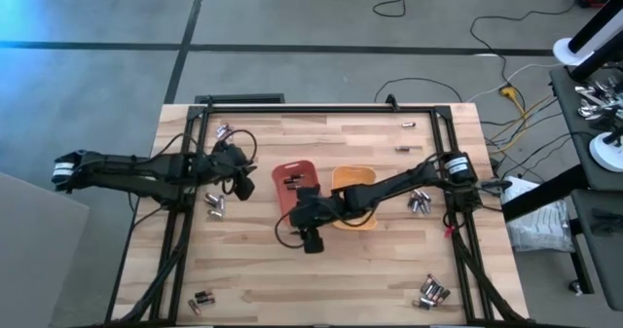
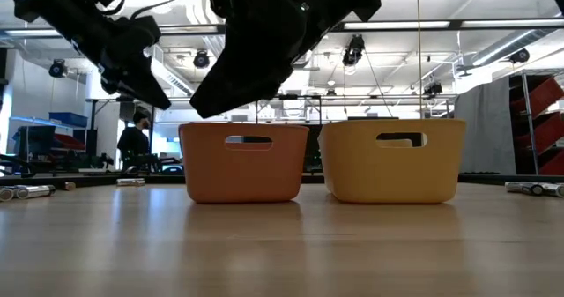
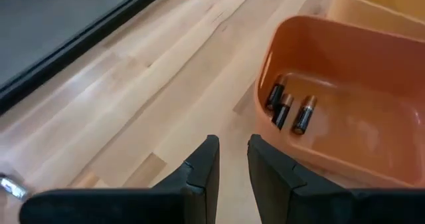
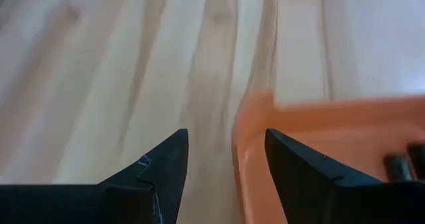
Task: Sort batteries
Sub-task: Put the brown-black battery into the yellow bin
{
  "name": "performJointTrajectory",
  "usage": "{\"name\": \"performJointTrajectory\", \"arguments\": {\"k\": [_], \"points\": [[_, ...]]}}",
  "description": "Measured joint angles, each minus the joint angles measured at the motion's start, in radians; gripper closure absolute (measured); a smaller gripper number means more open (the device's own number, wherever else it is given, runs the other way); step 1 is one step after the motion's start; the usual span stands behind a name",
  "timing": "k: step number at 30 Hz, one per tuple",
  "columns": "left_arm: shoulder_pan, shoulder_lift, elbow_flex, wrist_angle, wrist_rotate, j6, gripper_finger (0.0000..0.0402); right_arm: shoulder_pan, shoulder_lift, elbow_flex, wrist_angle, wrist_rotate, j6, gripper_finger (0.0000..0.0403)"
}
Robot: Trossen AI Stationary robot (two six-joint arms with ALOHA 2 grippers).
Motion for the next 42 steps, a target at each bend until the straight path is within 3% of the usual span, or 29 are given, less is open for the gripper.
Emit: {"name": "performJointTrajectory", "arguments": {"k": [19, 31, 42], "points": [[0.0, 0.004, 0.057, 0.1, 0.0, 0.133, 0.0341, -0.005, 0.067, -0.002, 0.015, -0.002, 0.026, 0.0228], [0.0, 0.002, 0.058, 0.142, 0.0, 0.181, 0.0341, -0.018, 0.126, 0.0, 0.243, -0.003, 0.051, 0.0218], [0.0, 0.002, 0.058, 0.142, 0.0, 0.2, 0.0341, -0.053, 0.13, 0.0, 0.308, 0.0, 0.077, 0.0227]]}}
